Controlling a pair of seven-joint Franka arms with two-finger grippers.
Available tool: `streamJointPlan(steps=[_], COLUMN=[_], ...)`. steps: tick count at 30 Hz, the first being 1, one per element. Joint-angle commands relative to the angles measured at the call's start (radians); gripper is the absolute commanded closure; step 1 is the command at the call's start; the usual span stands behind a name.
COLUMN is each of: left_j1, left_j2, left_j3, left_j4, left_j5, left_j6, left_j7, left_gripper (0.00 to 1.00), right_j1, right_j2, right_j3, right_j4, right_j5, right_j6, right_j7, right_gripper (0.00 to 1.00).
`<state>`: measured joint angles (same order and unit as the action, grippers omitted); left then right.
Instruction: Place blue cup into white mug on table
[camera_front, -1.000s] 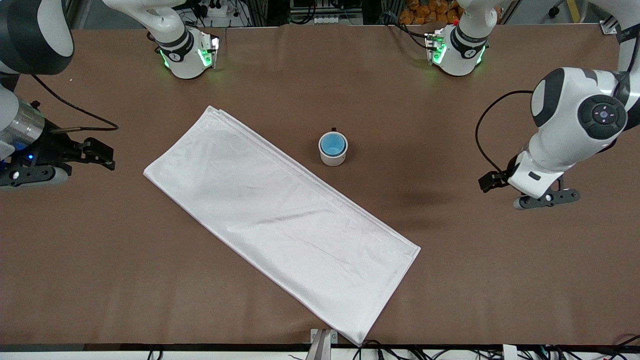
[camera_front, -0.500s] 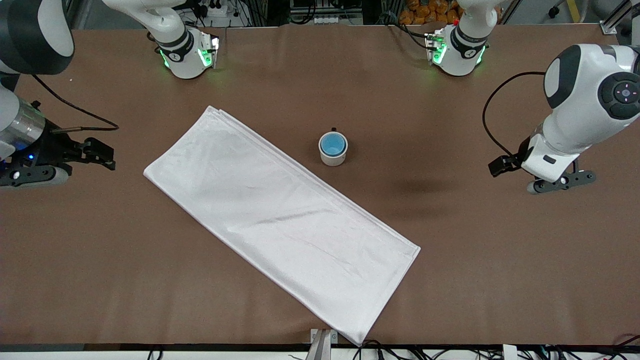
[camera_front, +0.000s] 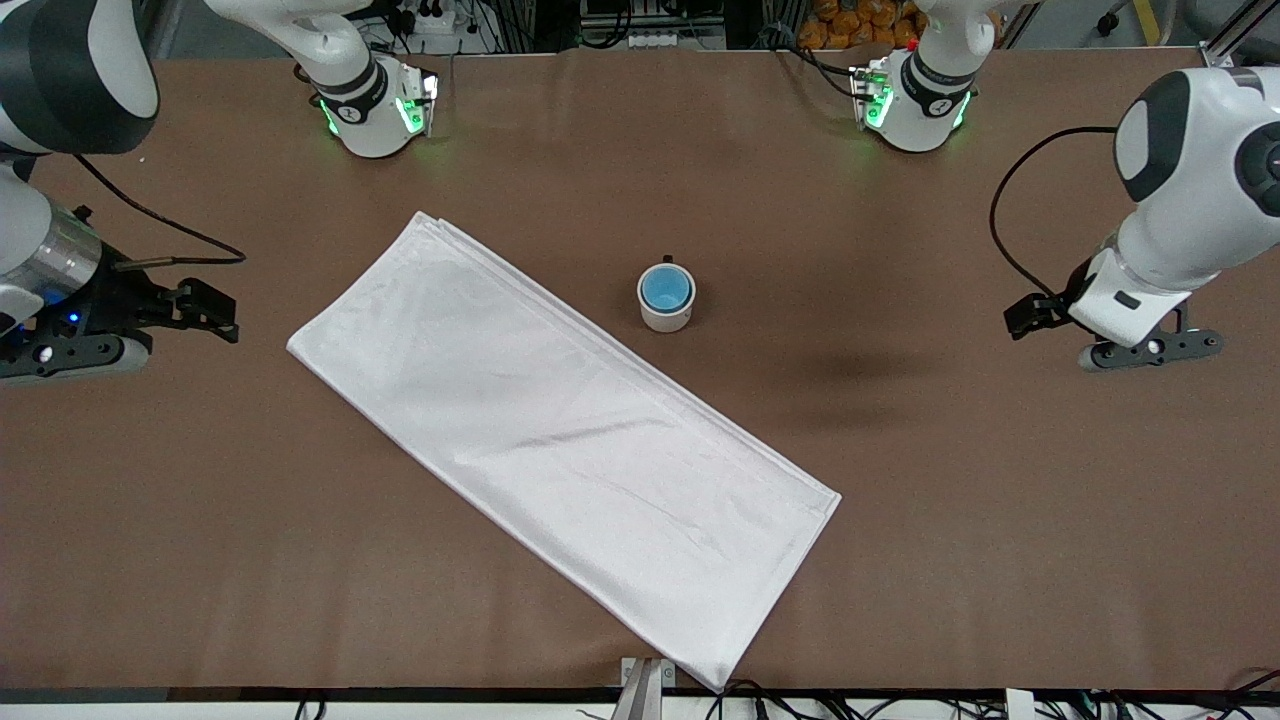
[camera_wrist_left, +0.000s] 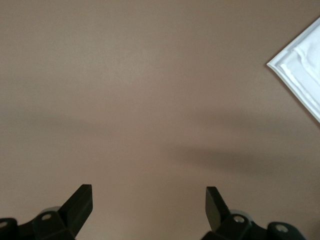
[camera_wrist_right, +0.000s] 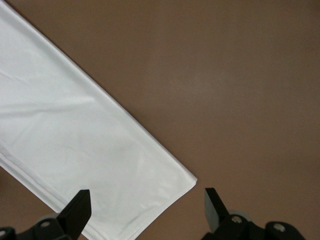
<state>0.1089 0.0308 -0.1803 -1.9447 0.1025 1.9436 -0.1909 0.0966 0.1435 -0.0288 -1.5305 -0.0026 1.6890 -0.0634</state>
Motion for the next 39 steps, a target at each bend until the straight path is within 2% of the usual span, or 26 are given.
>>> streamJointPlan(steps=[1,10,18,26,32,39], left_j1=[-0.100,-0.100,-0.110,-0.098,-0.104,-0.115], left_j2=[-0.054,-0.118,-0.074,-0.066,-0.011,0.001], left_j3=[0.137,0.133,0.133,0.137,0.133,0.124], left_j4=[-0.007,0.044,0.299,0.334,0.397,0.398], left_j5=[-0.064,-0.070,-0.096,-0.119,-0.121,-0.119], left_j6=[-0.055,-0.179,-0.382,-0.387,-0.385,-0.385], left_j7=[0.131,0.166,0.154,0.180,0.222,0.295], left_gripper=[0.00,0.00,0.00,0.00,0.00,0.00], right_j1=[-0.003,-0.011,-0.026,-0.031,-0.034,-0.034], right_j2=[0.005,-0.008,-0.048,-0.082,-0.087,-0.087], right_j3=[0.006,0.004,-0.002,0.000,0.000,0.000], right_j4=[0.012,0.016,0.020,0.020,0.020,0.020], right_j5=[-0.010,-0.002,0.001,0.001,0.003,0.006], right_j6=[0.001,0.001,-0.015,-0.035,-0.034,-0.034], right_j7=[-0.003,-0.003,-0.003,-0.001,-0.001,-0.001], right_gripper=[0.00,0.00,0.00,0.00,0.00,0.00])
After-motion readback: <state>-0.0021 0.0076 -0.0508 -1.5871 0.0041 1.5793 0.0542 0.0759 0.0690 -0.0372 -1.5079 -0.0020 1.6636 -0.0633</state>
